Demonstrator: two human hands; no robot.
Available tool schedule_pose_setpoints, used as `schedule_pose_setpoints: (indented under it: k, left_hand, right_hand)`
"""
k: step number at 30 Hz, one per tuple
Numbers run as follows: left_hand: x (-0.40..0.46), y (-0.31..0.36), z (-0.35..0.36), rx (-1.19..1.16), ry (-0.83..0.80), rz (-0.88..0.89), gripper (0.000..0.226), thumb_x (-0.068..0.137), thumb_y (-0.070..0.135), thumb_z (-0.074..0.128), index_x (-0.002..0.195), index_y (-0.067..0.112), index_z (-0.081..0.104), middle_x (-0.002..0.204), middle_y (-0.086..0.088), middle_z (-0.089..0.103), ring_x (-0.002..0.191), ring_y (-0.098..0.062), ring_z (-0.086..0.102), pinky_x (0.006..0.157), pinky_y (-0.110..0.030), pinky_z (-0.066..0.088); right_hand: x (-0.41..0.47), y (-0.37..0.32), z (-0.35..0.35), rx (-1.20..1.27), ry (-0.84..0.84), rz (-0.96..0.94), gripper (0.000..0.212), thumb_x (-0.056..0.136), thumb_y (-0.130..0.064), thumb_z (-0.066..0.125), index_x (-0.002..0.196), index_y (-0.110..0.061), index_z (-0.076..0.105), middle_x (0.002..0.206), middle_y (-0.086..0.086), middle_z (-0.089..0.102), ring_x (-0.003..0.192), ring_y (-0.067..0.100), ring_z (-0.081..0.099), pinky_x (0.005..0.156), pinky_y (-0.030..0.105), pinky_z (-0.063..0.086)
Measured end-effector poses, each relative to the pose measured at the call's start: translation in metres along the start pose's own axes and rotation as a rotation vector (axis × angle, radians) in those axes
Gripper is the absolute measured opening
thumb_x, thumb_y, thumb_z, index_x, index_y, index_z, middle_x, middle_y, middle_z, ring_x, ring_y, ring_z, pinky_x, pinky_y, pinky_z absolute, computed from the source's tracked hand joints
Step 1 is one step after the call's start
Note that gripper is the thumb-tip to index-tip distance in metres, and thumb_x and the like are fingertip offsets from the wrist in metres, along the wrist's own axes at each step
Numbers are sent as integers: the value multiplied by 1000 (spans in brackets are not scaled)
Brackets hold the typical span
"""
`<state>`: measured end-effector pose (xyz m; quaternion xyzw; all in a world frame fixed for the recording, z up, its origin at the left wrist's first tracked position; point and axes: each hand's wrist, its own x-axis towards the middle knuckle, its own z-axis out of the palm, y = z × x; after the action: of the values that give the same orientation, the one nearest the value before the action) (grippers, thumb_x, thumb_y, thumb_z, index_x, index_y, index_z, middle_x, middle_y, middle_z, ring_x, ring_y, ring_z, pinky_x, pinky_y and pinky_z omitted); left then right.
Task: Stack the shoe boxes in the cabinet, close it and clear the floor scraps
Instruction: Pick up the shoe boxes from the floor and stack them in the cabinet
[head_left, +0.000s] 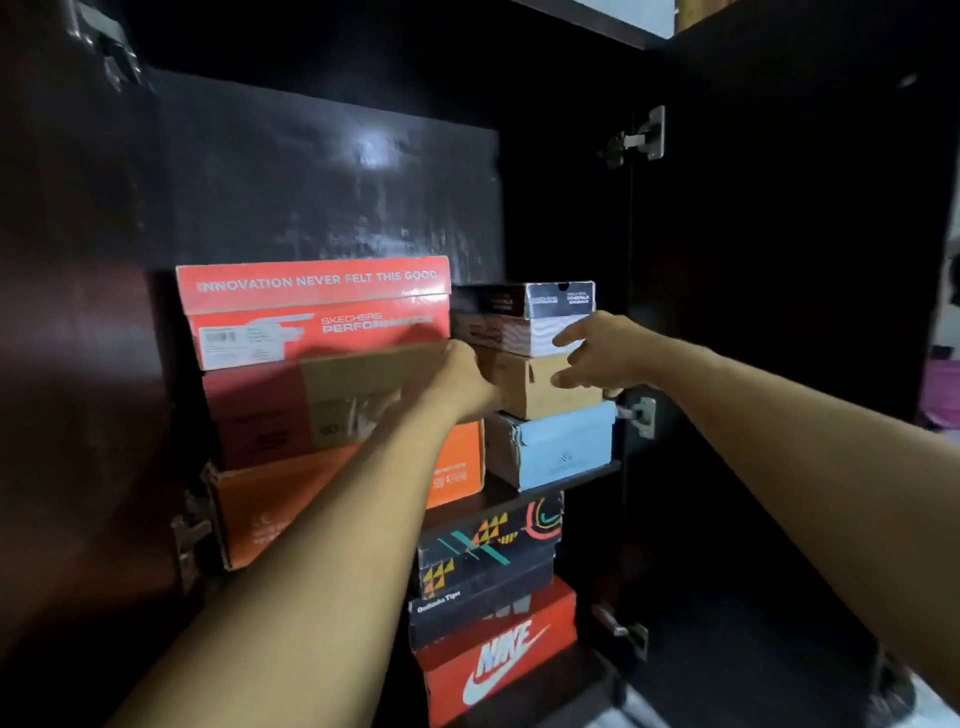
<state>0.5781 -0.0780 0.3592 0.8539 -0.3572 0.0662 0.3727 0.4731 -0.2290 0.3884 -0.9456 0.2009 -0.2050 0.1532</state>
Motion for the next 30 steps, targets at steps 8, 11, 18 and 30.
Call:
schedule_pose_setpoints:
  k: [8, 11, 18, 30]
  left_hand:
    - [-34, 77, 101, 275, -551, 171, 59, 79, 44, 75, 127, 12, 59, 118, -3, 59, 105, -23, 58, 94, -33, 48]
    - [-58, 100, 156, 311, -676, 249, 75, 77, 50, 75, 141, 23, 48, 137, 1, 55, 113, -26, 58, 97, -41, 51]
    - [-123, 141, 281, 273, -947, 425, 70, 72, 49, 79, 131, 18, 56, 118, -1, 64, 98, -25, 62, 90, -38, 52]
    - [-231, 129, 476, 263, -1174, 551, 72, 86, 34, 69, 148, 16, 37, 149, -5, 41, 132, -24, 45, 103, -33, 42]
  right_hand:
    - [-112, 111, -34, -53, -65, 266, 56, 81, -28, 77, 131, -14, 57, 97, 8, 72, 84, 19, 71, 70, 39, 62]
    - [-159, 156, -35, -56, -84, 392, 53, 82, -25, 76, 130, -12, 57, 98, 9, 71, 85, 21, 70, 72, 39, 62]
    - [-268, 266, -9, -59, -142, 675, 54, 81, -26, 77, 130, -11, 58, 105, 9, 72, 89, 24, 71, 71, 40, 61]
    - [-417, 408, 118, -40, -315, 945, 53, 76, -32, 79, 125, -18, 64, 115, 7, 70, 99, 21, 66, 90, 31, 51]
